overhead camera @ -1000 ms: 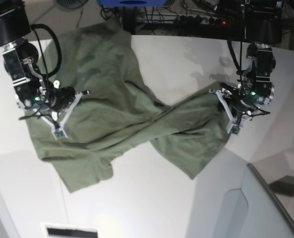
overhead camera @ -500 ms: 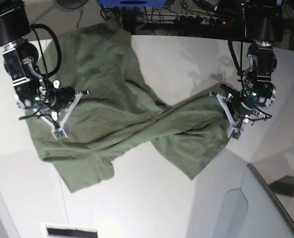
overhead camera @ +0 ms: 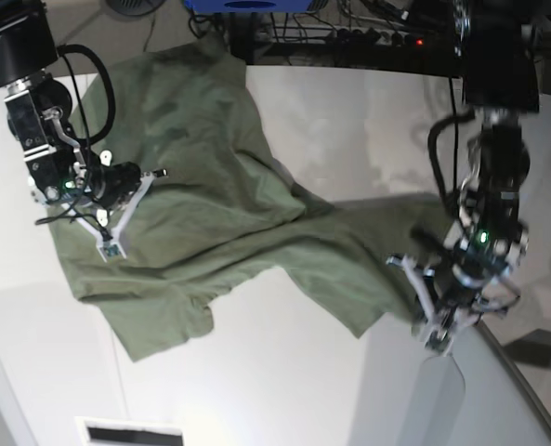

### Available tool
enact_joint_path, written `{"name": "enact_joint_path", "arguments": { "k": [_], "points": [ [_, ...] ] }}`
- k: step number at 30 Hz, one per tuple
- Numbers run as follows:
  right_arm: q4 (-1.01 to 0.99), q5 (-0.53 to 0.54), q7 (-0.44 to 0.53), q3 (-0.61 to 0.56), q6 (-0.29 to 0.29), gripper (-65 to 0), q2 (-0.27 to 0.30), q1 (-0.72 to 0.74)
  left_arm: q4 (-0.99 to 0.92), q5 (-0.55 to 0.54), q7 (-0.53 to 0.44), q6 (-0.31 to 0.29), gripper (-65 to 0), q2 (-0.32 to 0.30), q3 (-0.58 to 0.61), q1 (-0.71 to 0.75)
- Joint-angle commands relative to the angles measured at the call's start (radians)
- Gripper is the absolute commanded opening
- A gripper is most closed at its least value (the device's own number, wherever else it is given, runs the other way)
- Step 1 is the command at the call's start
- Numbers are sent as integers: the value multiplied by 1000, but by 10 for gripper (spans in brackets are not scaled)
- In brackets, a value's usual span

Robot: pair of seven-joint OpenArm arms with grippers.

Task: Layout the t-shirt on the table in an organized manner, then fold the t-shirt properly
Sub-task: 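Drag the shirt's end with the left gripper away from the right gripper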

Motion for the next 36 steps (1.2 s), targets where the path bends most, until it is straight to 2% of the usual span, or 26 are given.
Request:
{"name": "enact_joint_path", "arguments": {
  "k": [1, 4, 9, 15, 18, 21, 22, 23, 25, 31, 34, 36],
  "points": [
    [13, 3, 14, 6, 2, -650, 8, 19, -20, -1, -25, 11, -650, 1, 16, -64],
    [13, 3, 14, 6, 2, -650, 8, 20, -134, -1, -94, 23, -650, 37, 65, -199],
    [13, 6, 14, 6, 2, -650, 5, 16, -425, -1, -287, 164, -650, 106, 180, -434],
    [13, 2, 14, 6, 2, -650, -40, -10, -829, -1, -637, 326, -650, 172, 303, -638],
    [13, 2, 14, 4, 2, -650, -63, -15, -1044, -3, -815, 344, -650, 211, 393, -704],
    [13, 2, 14, 4, 2, -650, -75, -20, -1131, -3, -928, 361, -439, 234, 426, -716],
    [13, 2, 14, 4, 2, -650, -77, -21, -1130, -4, -936, 370, -400, 234, 424, -716],
    [13, 2, 14, 4, 2, -650, -77, -21, -1125, -9, -936, 376, -393, 233, 424, -716],
    [13, 2, 14, 4, 2, -650, -77, -21, -1111, -11, -939, 384, -395, 230, 424, -716],
    [13, 2, 14, 4, 2, -650, -89, -17, -1019, -14, -918, 384, -395, 152, 423, -716],
    [16, 2, 19, 7, 2, -650, -89, -15, -927, -14, -819, 379, -398, 122, 424, -650],
    [24, 2, 62, 9, -4, -650, -89, -13, -840, -12, -756, 379, -410, 96, 433, -570]
  ]
}}
